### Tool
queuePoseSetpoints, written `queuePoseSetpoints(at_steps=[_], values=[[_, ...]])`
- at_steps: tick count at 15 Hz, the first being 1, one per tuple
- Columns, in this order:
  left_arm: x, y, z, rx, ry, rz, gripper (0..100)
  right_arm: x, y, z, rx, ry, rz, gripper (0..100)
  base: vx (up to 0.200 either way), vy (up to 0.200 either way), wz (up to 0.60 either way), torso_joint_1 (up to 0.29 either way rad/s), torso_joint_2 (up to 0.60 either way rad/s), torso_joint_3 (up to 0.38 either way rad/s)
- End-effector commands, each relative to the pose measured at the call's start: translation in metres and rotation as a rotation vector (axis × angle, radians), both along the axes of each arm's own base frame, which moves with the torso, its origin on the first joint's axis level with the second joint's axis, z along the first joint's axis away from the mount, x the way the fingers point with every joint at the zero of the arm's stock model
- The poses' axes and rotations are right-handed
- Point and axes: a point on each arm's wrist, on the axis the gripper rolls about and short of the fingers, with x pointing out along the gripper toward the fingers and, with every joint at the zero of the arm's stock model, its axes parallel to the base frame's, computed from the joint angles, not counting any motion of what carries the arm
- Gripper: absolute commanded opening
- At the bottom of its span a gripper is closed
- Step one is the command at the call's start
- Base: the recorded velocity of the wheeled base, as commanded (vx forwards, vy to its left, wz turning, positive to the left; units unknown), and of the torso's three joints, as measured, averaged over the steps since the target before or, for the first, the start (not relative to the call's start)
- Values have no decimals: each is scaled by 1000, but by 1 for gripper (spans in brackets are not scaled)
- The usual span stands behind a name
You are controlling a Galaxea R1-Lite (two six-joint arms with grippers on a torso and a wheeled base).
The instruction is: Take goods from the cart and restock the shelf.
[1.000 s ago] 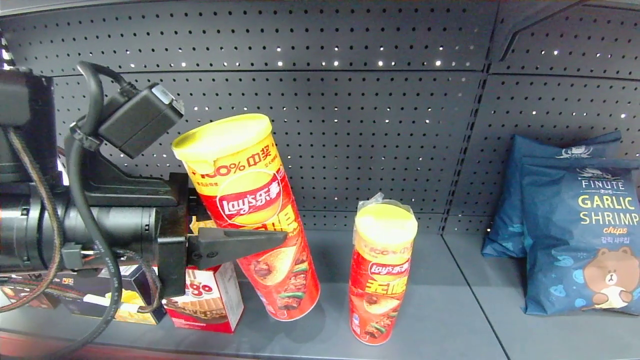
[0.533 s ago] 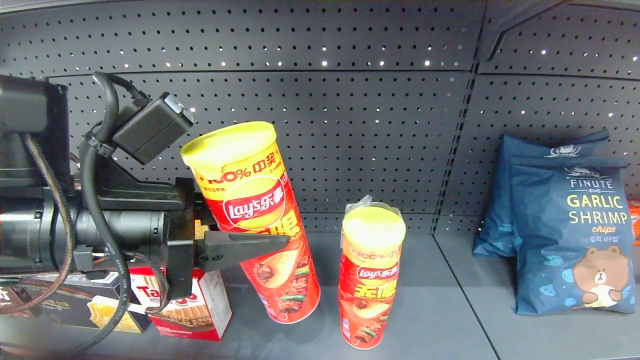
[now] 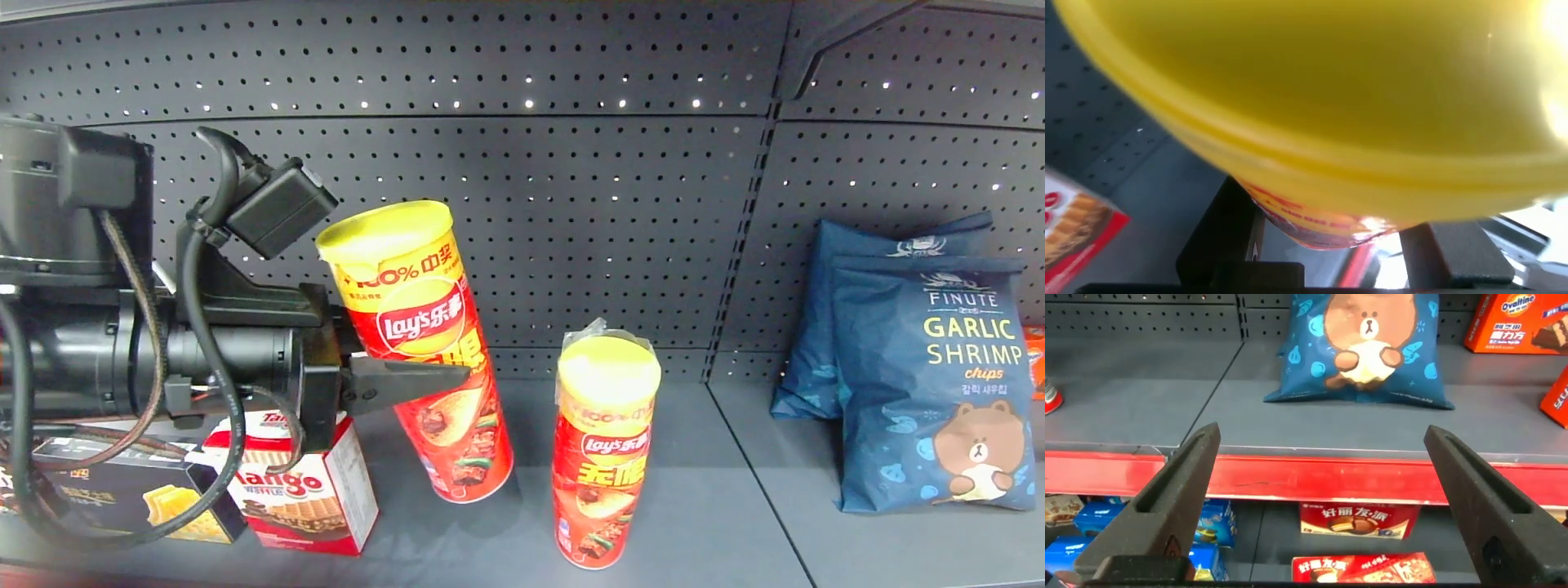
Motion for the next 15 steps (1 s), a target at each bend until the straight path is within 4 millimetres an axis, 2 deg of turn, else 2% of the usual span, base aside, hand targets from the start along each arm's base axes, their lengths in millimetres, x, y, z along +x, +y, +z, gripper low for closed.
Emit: queuePoseSetpoints(at_steps=[1, 8, 9, 12, 15], values=[[20, 4, -4, 13, 14, 43, 0, 0, 0, 0, 0, 2, 0, 100, 0, 0, 0, 0, 0, 0], [68, -12, -18, 23, 55, 32, 0, 0, 0, 0, 0, 2, 0, 100, 0, 0, 0, 0, 0, 0], [80, -16, -21, 3, 39, -5, 0, 0, 0, 0, 0, 2, 0, 100, 0, 0, 0, 0, 0, 0], [103, -14, -31, 34, -6, -36, 0, 0, 0, 0, 0, 2, 0, 100, 0, 0, 0, 0, 0, 0], [121, -20, -20, 67, 15, -76, 0, 0, 0, 0, 0, 2, 0, 100, 0, 0, 0, 0, 0, 0]])
